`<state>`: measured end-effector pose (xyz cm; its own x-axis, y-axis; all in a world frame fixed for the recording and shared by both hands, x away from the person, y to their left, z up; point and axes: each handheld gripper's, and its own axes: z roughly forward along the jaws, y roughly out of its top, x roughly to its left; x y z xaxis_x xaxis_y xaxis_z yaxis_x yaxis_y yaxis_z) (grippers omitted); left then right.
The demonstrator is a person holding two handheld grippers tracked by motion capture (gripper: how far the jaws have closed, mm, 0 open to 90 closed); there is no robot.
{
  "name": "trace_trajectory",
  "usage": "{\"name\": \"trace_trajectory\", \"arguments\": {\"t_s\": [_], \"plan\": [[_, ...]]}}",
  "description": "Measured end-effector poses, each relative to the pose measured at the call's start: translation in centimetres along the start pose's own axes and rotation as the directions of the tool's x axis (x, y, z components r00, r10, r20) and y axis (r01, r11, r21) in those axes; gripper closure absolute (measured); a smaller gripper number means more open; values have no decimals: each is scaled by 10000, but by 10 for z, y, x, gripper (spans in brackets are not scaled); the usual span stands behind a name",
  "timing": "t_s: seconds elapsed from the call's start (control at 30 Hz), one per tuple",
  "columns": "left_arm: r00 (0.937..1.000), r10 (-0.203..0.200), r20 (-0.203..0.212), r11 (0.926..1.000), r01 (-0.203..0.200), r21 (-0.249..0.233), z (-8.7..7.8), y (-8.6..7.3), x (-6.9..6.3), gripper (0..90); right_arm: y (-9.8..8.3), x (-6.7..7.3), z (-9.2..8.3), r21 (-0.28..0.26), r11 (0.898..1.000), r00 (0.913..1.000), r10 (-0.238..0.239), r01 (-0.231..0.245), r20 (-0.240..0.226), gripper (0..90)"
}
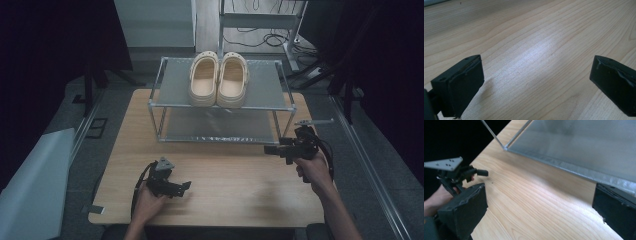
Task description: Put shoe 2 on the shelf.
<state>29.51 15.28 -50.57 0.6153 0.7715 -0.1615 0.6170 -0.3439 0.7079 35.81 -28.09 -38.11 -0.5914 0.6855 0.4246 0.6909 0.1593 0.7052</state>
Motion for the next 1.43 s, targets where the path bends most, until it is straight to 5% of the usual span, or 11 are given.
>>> {"name": "trace_trajectory", "arguments": {"t_s": [0.7, 1.13, 1.27, 1.43], "plan": [[9998, 161, 116, 9999, -161, 37, 1, -1, -2, 0, -64, -7, 24, 706, 9955, 9935, -694, 632, 898, 8], [9998, 216, 16, 9997, -216, 57, 1, -3, -2, 0, -100, -4, 49, 1194, 9822, 9686, -1653, 1447, 1859, 4], [9995, 322, -73, 9992, -320, 242, 3, -4, -2, 0, -109, -4, 60, 1776, 9715, 9603, -1921, 1569, 2022, 2], [9988, 442, -229, 9982, -432, 422, 4, -4, -3, 0, -114, -6, 64, 1871, 9667, 9568, -2115, 1747, 1995, 0]]}}
